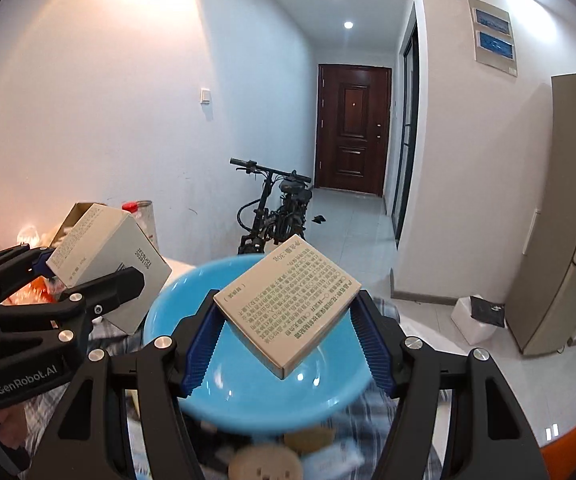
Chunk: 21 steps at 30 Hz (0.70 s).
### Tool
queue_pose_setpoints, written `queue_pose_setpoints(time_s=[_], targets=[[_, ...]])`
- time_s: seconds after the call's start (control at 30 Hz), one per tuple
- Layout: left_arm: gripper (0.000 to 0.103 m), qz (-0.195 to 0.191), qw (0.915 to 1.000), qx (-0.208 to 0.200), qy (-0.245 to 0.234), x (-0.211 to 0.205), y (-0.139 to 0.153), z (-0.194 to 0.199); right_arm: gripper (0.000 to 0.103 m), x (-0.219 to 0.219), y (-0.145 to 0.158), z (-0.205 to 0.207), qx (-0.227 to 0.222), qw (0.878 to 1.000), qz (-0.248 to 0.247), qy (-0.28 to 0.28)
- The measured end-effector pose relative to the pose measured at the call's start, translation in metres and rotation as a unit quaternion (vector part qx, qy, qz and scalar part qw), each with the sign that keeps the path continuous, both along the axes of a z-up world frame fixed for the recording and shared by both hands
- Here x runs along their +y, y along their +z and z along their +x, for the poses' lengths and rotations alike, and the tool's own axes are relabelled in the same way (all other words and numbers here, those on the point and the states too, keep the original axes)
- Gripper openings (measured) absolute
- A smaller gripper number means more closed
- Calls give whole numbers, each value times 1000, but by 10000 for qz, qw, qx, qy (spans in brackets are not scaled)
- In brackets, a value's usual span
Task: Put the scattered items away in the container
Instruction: 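Lift both held cream boxes and carry them over the blue basin, then lower the right tool's cream box into the basin and open it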
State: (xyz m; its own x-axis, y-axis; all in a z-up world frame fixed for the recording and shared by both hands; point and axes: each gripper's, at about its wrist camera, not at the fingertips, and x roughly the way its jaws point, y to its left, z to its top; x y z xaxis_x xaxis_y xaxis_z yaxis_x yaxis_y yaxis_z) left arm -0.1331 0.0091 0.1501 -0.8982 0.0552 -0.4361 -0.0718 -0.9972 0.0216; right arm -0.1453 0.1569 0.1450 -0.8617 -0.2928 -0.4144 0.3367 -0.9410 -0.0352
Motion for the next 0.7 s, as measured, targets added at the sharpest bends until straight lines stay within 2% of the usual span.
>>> queue_pose_setpoints(time_s=[0.13, 0.37, 0.53, 0.7], targets=[[56, -4, 10000, -39, 68, -5, -3, -22, 67, -7, -4, -31, -63, 10000, -36, -43], [56, 106, 9994, -312, 130, -13, -30, -48, 67, -12, -28, -76, -403, 9990, -67, -154], [56, 152, 9986, -472, 187, -15, -40, -61, 67, -20, -37, -87, -499, 9987, -10, -53], [56, 132, 9989, -397, 223, -19, -40, -62, 67, -30, -43, -85, -527, 9985, 81, 90]])
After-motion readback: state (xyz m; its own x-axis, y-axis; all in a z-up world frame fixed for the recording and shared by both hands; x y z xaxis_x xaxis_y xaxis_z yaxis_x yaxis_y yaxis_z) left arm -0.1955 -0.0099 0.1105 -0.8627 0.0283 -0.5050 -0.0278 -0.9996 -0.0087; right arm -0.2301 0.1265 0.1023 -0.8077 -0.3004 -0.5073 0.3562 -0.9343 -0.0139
